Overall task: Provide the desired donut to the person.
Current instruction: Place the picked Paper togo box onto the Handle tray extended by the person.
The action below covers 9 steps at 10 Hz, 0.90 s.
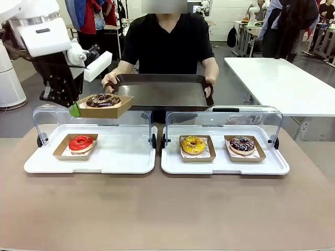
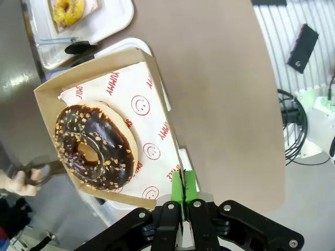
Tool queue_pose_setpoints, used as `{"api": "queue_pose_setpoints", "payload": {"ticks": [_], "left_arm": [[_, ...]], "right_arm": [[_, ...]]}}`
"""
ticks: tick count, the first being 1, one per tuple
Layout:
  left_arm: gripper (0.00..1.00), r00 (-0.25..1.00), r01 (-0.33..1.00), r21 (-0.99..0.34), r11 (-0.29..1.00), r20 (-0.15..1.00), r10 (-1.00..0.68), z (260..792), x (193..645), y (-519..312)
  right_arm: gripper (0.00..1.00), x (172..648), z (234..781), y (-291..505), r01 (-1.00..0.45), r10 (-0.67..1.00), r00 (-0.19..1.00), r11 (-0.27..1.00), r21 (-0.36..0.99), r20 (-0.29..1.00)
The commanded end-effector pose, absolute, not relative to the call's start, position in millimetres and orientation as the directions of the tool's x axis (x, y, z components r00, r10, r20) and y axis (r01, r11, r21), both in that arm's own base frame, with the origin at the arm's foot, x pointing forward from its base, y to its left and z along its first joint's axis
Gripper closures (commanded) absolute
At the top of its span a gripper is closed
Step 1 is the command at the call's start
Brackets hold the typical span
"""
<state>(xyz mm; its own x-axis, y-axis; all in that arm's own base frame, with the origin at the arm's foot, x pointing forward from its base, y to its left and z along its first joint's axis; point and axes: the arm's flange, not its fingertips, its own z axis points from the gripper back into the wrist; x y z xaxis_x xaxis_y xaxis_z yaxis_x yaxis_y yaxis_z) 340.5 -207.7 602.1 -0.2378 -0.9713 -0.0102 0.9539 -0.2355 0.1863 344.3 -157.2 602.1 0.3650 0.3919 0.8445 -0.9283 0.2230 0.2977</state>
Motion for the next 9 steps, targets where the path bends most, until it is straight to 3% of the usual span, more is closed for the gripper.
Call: {"api": "queue_pose_setpoints", "payload": {"ticks": [1,9], "left_arm": [[0.99,-0.292,0.932,0.217,-0.290,-0.023,-0.956,628,368,-229],[0.99,-0.210,0.951,0.222,-0.214,-0.042,-0.977,648,468,-340]], "right_arm": [[0.00,344,602,-158,-0.930,0.384,0.362,0.218,0.298,0.849],[0.00,344,602,-158,-0.930,0.384,0.362,0.218,0.298,0.849]]}}
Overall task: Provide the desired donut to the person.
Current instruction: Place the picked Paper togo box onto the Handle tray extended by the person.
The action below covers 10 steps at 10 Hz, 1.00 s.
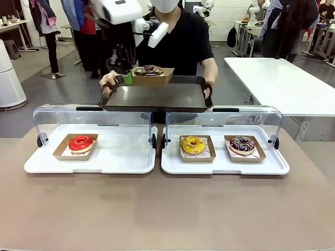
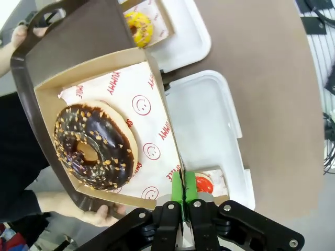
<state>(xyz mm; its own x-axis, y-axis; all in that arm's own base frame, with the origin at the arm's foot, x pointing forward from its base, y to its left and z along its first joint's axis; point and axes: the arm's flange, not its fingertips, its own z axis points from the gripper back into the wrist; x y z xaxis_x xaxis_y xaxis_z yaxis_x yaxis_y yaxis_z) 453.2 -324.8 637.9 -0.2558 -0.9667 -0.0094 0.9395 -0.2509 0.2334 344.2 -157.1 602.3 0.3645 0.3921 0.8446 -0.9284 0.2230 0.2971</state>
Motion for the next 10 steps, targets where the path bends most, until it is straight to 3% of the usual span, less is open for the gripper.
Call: {"api": "queue_pose_setpoints", "payload": {"ticks": [1,5,10], "left_arm": [[0.99,-0.188,0.957,0.217,-0.194,-0.048,-0.981,641,478,-352],[0.99,-0.164,0.972,0.156,-0.178,-0.097,-0.982,607,517,-398],[0.99,-0.166,0.966,0.183,-0.184,-0.107,-0.980,577,551,-415]], "right_arm": [[0.00,344,602,-158,-0.930,0.384,0.362,0.218,0.298,0.849],[0.00,344,602,-158,-0.930,0.384,0.362,0.218,0.298,0.849],[0.00,344,602,-158,-0.930,0.384,0.362,0.218,0.298,0.849]]}}
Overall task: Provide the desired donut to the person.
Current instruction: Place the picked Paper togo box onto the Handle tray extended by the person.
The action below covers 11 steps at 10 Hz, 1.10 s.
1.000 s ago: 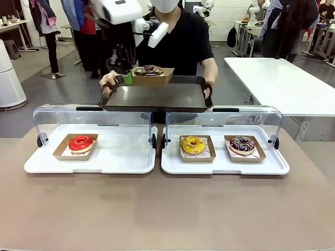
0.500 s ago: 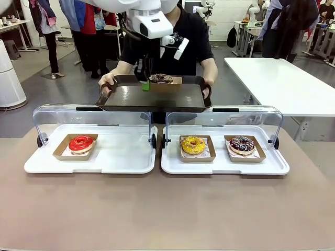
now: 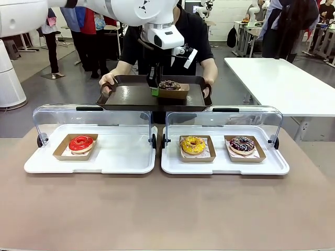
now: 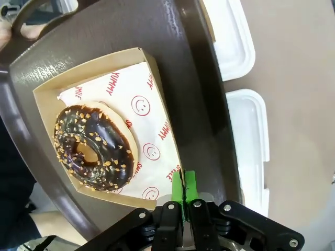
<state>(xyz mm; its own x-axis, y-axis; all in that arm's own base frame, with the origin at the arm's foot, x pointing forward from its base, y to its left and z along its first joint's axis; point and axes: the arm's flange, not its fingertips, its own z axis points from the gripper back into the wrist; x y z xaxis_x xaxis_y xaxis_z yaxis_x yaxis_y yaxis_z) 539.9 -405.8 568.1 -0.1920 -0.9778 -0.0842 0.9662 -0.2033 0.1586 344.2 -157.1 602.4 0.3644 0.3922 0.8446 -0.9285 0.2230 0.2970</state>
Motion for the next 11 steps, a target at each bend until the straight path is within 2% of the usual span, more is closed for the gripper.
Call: {"api": "queue_pose_setpoints", "payload": {"ticks": [1,3,4,5,6,7,8,11], "left_arm": [[0.99,-0.164,0.967,0.180,-0.180,-0.096,-0.982,573.3,555.1,-416.4],[0.99,-0.159,0.966,0.193,-0.172,-0.081,-0.984,566.0,559.5,-418.2],[0.41,-0.169,0.960,0.215,-0.179,-0.063,-0.984,566.8,560.6,-418.9],[0.41,-0.171,0.962,0.209,-0.178,-0.055,-0.984,567.6,561.6,-419.1],[0.00,-0.172,0.962,0.208,-0.179,-0.052,-0.984,568.2,560.9,-418.9],[0.38,-0.174,0.961,0.210,-0.181,-0.051,-0.983,568.0,559.0,-417.7],[0.00,-0.175,0.960,0.213,-0.181,-0.048,-0.983,569.9,558.1,-417.0],[0.00,-0.180,0.960,0.210,-0.185,-0.041,-0.983,573.8,555.5,-415.1]], "right_arm": [[0.00,343.9,601.7,-158.2,-0.930,0.384,0.362,0.218,0.298,0.849],[0.00,343.9,601.7,-158.2,-0.930,0.384,0.362,0.218,0.298,0.849],[0.00,343.9,601.7,-158.2,-0.930,0.384,0.362,0.218,0.298,0.849],[0.00,343.9,601.7,-158.2,-0.930,0.384,0.362,0.218,0.298,0.849],[0.00,343.9,601.7,-158.2,-0.930,0.384,0.362,0.218,0.298,0.849],[0.00,343.9,601.7,-158.2,-0.930,0.384,0.362,0.218,0.298,0.849],[0.00,343.9,601.7,-158.2,-0.930,0.384,0.362,0.218,0.298,0.849],[0.00,343.9,601.7,-158.2,-0.930,0.384,0.362,0.218,0.298,0.849]]}}
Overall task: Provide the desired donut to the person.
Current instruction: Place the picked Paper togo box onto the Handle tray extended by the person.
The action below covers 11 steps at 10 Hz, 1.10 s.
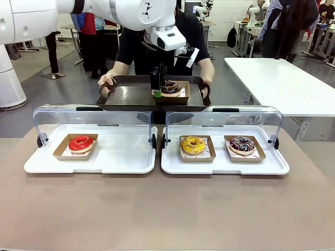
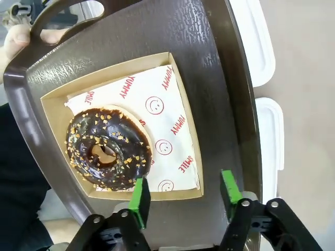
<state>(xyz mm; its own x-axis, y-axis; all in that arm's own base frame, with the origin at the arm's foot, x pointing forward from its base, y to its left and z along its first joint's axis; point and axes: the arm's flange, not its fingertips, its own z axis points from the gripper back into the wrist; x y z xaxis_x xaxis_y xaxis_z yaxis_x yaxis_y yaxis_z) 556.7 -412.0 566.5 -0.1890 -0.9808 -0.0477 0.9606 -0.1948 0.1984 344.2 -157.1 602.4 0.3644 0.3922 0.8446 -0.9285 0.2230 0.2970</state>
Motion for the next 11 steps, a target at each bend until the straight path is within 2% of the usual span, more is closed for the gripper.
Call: {"api": "queue_pose_setpoints", "payload": {"ticks": [1,6,8,11], "left_arm": [[0.00,-0.179,0.961,0.208,-0.184,-0.041,-0.983,575,555,-415],[0.00,-0.180,0.963,0.196,-0.186,-0.046,-0.983,576,554,-414],[0.00,-0.197,0.965,0.174,-0.198,-0.026,-0.980,581,540,-400],[0.00,-0.320,0.921,0.229,-0.315,-0.016,-0.947,608,450,-286]], "right_arm": [[0.00,344,602,-158,-0.930,0.384,0.362,0.218,0.298,0.849],[0.00,344,602,-158,-0.930,0.384,0.362,0.218,0.298,0.849],[0.00,344,602,-158,-0.930,0.384,0.362,0.218,0.298,0.849],[0.00,344,602,-158,-0.930,0.384,0.362,0.218,0.298,0.849]]}}
